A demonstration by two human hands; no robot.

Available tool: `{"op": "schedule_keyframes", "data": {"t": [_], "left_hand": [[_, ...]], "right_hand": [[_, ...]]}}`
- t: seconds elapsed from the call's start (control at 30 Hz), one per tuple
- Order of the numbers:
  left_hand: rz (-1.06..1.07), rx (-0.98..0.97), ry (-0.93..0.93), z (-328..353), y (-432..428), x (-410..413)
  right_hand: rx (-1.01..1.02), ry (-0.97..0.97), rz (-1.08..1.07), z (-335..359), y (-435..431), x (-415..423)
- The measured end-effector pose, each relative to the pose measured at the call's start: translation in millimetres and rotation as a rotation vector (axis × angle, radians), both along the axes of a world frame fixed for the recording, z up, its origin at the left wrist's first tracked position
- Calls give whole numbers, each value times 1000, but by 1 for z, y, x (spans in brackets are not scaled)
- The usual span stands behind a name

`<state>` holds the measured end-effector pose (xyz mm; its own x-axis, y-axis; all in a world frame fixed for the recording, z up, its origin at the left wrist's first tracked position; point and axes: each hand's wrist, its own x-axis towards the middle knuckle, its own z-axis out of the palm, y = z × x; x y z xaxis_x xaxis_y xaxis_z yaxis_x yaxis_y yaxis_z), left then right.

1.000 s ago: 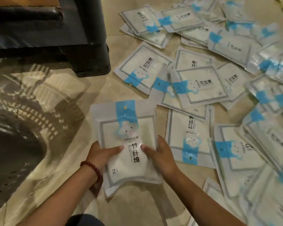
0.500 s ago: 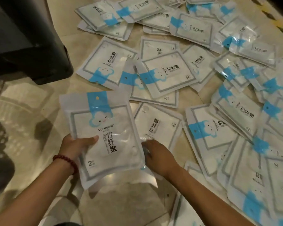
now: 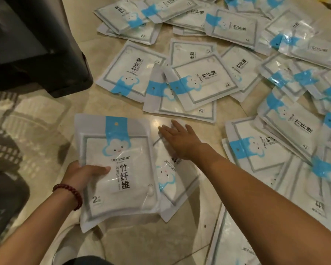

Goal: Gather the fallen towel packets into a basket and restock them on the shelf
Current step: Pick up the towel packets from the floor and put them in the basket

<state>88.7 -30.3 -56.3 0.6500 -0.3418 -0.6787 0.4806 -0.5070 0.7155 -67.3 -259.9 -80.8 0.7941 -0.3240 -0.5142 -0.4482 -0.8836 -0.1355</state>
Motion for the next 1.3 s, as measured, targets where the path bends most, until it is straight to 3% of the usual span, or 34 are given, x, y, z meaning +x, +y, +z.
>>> {"op": "schedule_keyframes", "data": {"t": [0.27, 0.5, 0.6, 0.67, 0.9, 1.0, 1.17, 1.23, 1.3], "left_hand": [[26, 4, -40, -4, 13, 4], [36, 26, -3, -9, 9, 3], [0, 21, 18, -10, 3, -3], [-35, 17, 31, -10, -3, -10], [-169, -42, 134, 1, -35, -41], [-174, -121, 215, 1, -43, -49], [-234, -113, 178, -3, -41, -62], [-221, -125, 147, -3, -43, -69], [-198, -131, 102, -2, -45, -74]], "right_hand": [[-186, -11, -73, -2, 21, -26], [-118, -391, -792, 31, 7, -86], [258, -746, -1194, 45, 6, -100], [485, -857, -1305, 49, 15, -101], [652, -814, -1185, 33, 80, -76], [625, -792, -1139, 26, 100, -73], [564, -663, -1181, 19, 104, -107], [360, -671, -1241, 13, 94, -129], [8, -622, -1285, 4, 71, -153]]}}
